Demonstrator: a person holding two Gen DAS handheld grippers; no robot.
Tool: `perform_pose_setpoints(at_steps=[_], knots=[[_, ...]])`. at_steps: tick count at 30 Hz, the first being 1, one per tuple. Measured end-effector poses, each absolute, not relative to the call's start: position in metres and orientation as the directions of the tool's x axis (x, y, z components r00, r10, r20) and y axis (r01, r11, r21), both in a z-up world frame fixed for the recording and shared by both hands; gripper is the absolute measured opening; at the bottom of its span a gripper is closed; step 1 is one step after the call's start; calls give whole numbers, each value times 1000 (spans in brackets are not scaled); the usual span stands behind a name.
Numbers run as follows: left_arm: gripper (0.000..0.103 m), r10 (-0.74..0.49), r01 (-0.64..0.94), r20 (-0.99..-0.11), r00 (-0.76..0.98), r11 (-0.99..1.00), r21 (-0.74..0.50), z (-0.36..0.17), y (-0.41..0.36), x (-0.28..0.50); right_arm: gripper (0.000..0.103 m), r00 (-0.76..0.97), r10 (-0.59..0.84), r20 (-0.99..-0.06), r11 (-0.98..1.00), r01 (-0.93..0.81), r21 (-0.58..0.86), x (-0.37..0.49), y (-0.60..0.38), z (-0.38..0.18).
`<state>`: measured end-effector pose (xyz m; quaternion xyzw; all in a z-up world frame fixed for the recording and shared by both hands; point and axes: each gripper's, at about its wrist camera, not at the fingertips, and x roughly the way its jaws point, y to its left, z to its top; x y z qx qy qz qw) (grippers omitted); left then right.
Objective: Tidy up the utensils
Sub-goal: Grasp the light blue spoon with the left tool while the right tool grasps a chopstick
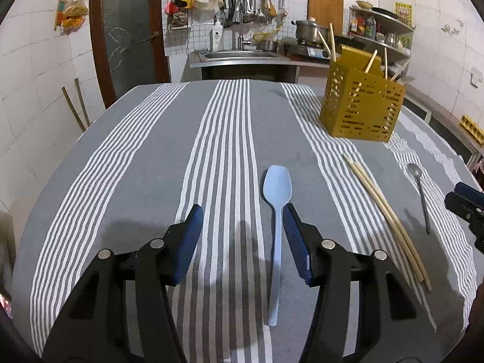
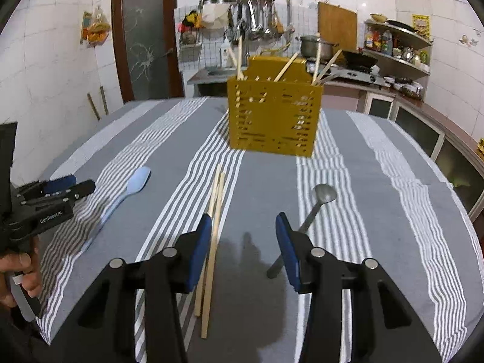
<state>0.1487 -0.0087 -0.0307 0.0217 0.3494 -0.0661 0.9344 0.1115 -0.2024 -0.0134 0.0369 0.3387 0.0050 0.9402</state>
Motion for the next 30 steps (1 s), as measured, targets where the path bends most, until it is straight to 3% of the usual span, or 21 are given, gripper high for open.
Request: perform_pose_setpoints(at_steps=[16,30], knots=[[54,-90,171,-765,637,985,26,-66,-16,188,44,625,-3,-781,1000,-17,-17,171,-179,-55],[55,-156,236,-783,602,972,-12,-65,-33,208,44,583,27,-812,1000,-22,18,220,-179,-60]])
